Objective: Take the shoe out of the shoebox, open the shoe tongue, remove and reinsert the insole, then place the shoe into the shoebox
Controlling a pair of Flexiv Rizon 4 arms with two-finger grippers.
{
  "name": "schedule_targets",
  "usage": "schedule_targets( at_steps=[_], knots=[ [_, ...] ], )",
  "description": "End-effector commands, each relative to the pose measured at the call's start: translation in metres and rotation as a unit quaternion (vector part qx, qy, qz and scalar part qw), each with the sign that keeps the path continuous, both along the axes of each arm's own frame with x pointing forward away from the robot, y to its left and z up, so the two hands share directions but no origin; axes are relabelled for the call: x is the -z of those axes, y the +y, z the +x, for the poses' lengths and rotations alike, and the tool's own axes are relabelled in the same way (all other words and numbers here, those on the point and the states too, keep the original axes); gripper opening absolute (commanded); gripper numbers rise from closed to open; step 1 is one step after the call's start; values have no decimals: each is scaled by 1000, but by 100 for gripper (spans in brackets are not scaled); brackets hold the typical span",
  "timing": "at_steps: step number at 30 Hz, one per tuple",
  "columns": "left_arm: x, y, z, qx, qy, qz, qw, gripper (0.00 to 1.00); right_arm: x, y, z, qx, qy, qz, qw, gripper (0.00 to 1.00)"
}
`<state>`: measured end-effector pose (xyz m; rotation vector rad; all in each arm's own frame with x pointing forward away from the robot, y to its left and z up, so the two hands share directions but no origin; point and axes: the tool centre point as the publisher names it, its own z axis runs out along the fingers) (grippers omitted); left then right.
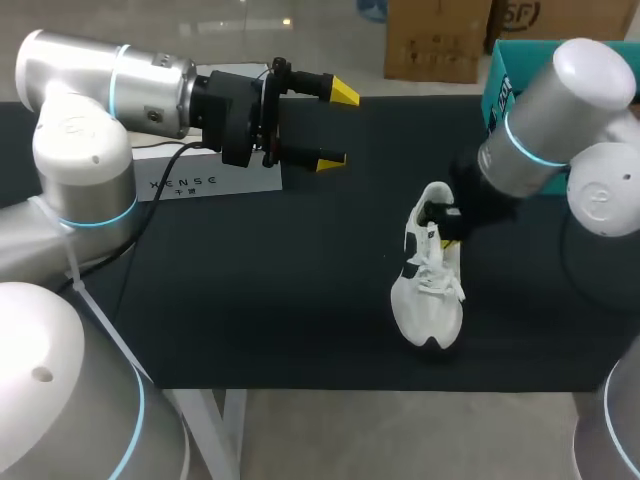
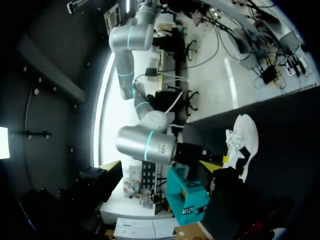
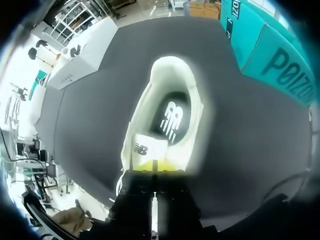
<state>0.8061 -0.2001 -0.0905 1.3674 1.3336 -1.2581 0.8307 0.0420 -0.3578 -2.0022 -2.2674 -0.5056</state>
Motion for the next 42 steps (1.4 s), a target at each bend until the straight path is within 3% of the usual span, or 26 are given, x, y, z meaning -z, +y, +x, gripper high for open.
schedule_targets(
  at_steps=[1,7,10,17,20,28,32,42],
  knots=[
    [-1,0,0,1,0,2,1000,100,-9,-4,-3,-19,-4,-11,1000,0],
    [-1,0,0,1,0,2,1000,100,-36,-5,-6,-138,-6,-10,990,0],
    [-1,0,0,1,0,2,1000,100,-46,0,-8,-258,-3,-16,966,0],
    [-1,0,0,1,0,2,1000,100,-63,-11,-3,-358,-11,10,934,0],
    [-1,0,0,1,0,2,1000,100,-62,-20,5,-340,-18,7,940,0],
    [-1,0,0,1,0,2,1000,100,-38,-31,-8,-314,-11,31,949,0],
    [-1,0,0,1,0,2,1000,100,-23,-28,-13,-304,-5,48,951,0],
    [-1,0,0,1,0,2,1000,100,-20,-13,-21,-302,-12,77,950,0]
  ],
)
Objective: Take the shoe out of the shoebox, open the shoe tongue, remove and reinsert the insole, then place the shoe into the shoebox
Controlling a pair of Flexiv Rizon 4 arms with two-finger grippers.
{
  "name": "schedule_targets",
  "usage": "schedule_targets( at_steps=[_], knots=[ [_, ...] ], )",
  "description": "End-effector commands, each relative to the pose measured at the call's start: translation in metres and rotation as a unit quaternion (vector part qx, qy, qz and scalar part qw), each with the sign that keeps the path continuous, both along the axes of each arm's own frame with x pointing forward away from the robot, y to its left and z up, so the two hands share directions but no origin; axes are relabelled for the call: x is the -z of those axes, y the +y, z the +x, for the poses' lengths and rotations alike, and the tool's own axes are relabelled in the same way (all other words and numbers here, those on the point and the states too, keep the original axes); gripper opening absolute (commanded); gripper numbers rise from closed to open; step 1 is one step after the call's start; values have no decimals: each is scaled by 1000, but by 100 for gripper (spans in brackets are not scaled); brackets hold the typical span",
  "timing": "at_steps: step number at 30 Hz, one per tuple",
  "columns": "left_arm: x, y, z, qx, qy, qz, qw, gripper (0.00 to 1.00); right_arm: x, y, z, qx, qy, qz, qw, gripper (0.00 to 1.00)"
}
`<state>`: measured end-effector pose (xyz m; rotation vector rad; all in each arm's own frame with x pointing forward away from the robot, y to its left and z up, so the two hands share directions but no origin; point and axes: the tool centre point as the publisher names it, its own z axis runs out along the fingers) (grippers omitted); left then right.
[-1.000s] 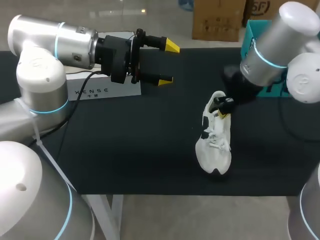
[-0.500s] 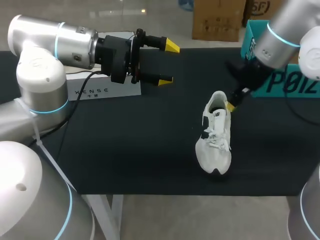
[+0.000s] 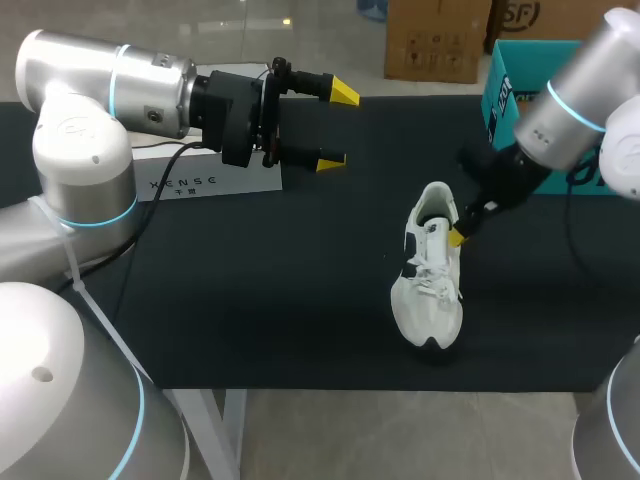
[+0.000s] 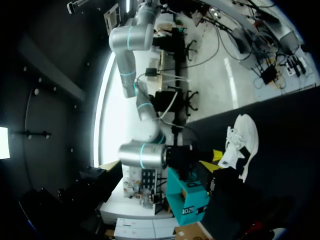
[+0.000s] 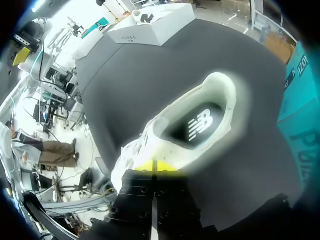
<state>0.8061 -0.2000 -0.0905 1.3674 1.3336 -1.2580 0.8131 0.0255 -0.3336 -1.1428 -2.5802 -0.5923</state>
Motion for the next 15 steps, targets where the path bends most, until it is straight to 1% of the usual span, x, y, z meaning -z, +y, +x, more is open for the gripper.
schedule_targets(
  at_steps=[1,7,10,15],
  knots=[
    [-1,0,0,1,0,2,1000,100,6,5,-2,0,-4,6,1000,0],
    [-1,0,0,1,0,2,1000,100,22,23,13,-6,-6,20,1000,0],
    [-1,0,0,1,0,2,1000,100,34,24,22,1,-9,24,1000,0],
    [-1,0,0,1,0,2,1000,100,41,25,30,9,-14,26,1000,0]
  ],
)
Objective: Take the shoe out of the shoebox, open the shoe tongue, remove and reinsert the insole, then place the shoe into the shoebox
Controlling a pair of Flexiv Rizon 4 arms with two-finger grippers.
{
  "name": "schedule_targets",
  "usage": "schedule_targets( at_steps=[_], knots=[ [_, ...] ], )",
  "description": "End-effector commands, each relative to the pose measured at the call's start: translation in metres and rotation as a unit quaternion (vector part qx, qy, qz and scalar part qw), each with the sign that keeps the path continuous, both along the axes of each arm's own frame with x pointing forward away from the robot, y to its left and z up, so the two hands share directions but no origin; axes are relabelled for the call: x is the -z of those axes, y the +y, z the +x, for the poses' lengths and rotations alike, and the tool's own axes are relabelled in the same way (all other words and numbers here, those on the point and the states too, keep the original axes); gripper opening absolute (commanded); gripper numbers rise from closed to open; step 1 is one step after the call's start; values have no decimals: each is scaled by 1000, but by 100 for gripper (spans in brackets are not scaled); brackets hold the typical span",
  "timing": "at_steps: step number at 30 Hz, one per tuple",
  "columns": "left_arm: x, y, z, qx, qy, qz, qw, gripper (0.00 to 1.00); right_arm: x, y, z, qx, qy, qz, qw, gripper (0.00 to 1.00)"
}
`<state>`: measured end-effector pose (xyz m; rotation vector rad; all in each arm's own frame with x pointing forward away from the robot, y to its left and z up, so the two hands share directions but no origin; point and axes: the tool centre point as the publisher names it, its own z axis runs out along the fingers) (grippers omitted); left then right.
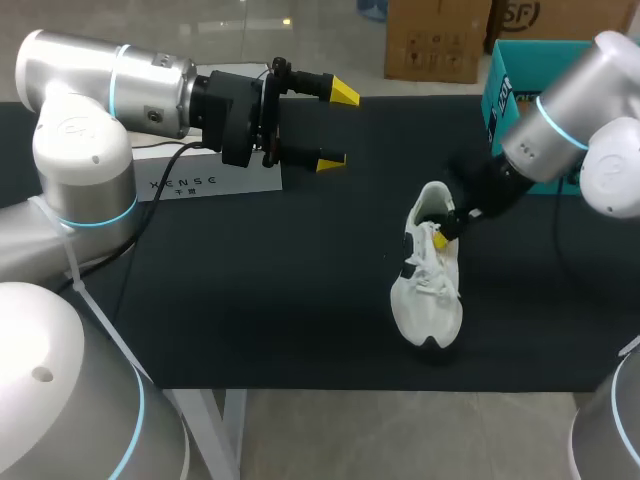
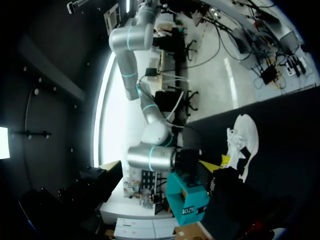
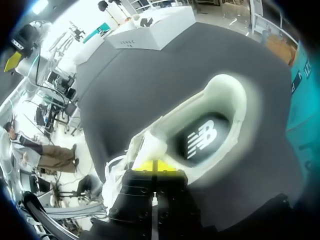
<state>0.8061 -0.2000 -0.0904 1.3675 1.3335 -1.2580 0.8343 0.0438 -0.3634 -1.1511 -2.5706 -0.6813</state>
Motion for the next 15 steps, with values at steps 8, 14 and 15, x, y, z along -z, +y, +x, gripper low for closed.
schedule_targets(
  at_steps=[8,14,15],
  knots=[
    [-1,0,0,1,0,2,1000,100,18,6,15,7,-6,5,1000,0],
    [-1,0,0,1,0,2,1000,100,14,-1,12,19,-24,-7,999,0],
    [-1,0,0,1,0,2,1000,100,14,-2,11,19,-28,-16,999,0]
  ],
)
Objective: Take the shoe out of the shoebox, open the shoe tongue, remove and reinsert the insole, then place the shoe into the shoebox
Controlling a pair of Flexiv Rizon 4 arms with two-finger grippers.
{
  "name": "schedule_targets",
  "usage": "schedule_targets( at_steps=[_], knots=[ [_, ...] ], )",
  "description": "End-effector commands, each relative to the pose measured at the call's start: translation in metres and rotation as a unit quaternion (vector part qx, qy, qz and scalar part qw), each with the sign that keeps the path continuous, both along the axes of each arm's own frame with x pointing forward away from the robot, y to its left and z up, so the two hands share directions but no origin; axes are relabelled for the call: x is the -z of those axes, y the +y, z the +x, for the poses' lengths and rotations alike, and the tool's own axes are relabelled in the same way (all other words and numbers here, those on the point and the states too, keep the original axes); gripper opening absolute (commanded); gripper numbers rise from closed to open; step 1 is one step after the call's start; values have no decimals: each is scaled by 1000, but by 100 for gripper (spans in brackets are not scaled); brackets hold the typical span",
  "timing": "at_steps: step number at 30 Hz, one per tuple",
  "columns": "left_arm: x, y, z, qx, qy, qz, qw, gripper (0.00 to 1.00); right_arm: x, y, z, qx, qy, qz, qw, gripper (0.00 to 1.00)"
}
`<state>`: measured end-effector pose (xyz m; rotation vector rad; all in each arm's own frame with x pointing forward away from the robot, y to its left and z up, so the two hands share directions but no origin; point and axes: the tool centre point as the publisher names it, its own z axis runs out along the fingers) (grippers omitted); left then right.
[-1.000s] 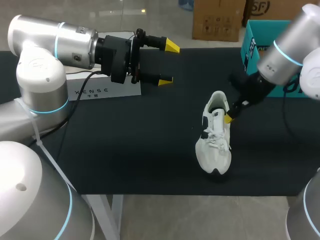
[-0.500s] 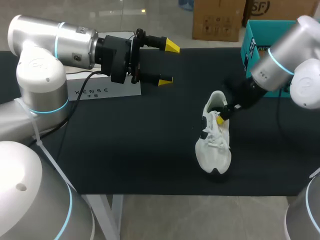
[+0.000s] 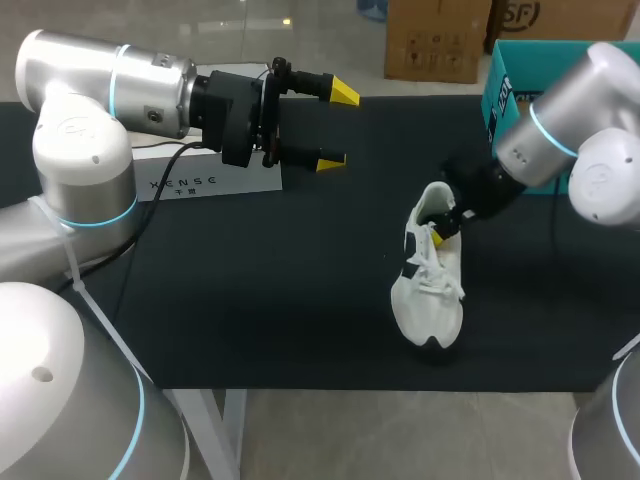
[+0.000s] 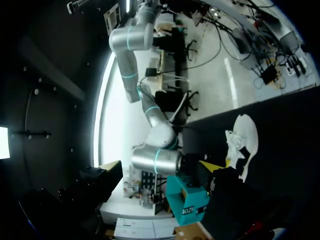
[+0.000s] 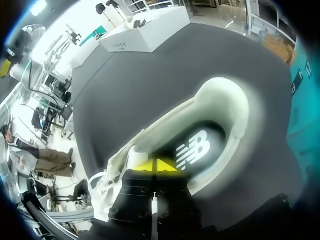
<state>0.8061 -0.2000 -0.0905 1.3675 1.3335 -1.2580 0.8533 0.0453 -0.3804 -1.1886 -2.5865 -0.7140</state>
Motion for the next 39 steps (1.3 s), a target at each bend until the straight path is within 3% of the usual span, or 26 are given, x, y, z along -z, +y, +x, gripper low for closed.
schedule_targets(
  at_steps=[1,13,21,26,33,39],
  knots=[
    [-1,0,0,1,0,2,1000,100,-4,-4,-9,9,-15,-19,1000,0],
    [-1,0,0,1,0,2,1000,100,-40,-15,-15,42,-70,-33,996,0],
    [-1,0,0,1,0,2,1000,100,-56,-13,-4,39,-83,-30,995,0],
    [-1,0,0,1,0,2,1000,100,-60,-9,12,-37,-86,-32,995,0],
    [-1,0,0,1,0,2,1000,100,-74,-11,34,-127,-102,-83,983,0],
    [-1,0,0,1,0,2,1000,100,-68,-15,32,-156,-78,-82,981,0]
  ],
)
